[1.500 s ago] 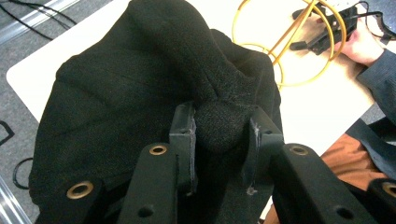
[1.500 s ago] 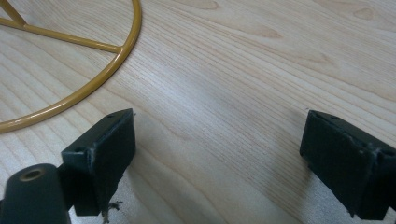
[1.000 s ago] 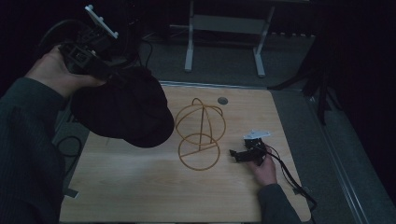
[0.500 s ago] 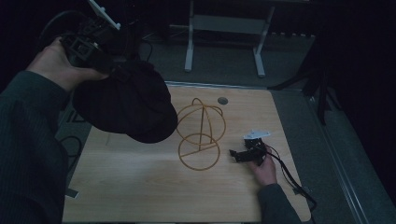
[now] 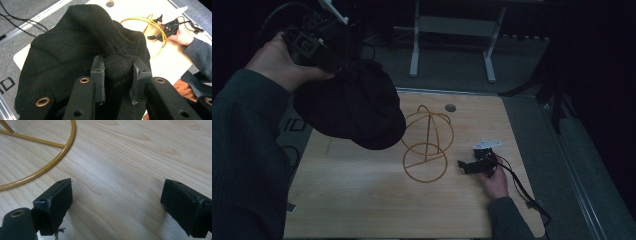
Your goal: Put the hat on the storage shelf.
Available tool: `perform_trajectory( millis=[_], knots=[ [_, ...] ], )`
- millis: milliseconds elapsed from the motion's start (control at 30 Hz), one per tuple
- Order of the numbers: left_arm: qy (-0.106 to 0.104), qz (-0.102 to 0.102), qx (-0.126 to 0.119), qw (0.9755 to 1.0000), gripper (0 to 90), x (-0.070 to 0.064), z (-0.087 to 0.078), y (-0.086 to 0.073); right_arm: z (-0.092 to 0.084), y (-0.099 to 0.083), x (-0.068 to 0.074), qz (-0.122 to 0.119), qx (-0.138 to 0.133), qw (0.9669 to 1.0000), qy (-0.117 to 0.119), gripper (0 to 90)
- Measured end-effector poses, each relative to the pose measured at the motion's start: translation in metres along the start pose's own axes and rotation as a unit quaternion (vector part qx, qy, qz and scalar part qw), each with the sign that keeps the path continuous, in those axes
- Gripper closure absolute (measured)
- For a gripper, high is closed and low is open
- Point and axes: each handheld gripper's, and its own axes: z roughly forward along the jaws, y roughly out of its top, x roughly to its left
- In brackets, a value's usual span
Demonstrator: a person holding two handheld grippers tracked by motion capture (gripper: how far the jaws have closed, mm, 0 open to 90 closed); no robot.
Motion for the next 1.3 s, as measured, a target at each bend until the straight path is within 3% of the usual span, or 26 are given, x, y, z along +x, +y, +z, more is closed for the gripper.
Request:
perform_trajectory(
  millis=[467,1300],
  knots=[
    [0.001,0.002,0.001,1.0,68.8,-0.004,-0.006,0.013,0.0,0.0,0.0,0.0,0.0,1.0,0.0,10.2],
    [-0.006,-0.004,-0.011,0.9999,68.7,-0.007,-0.003,0.054,0.0,0.0,0.0,-0.001,0.0,1.0,0.001,10.2]
  ],
)
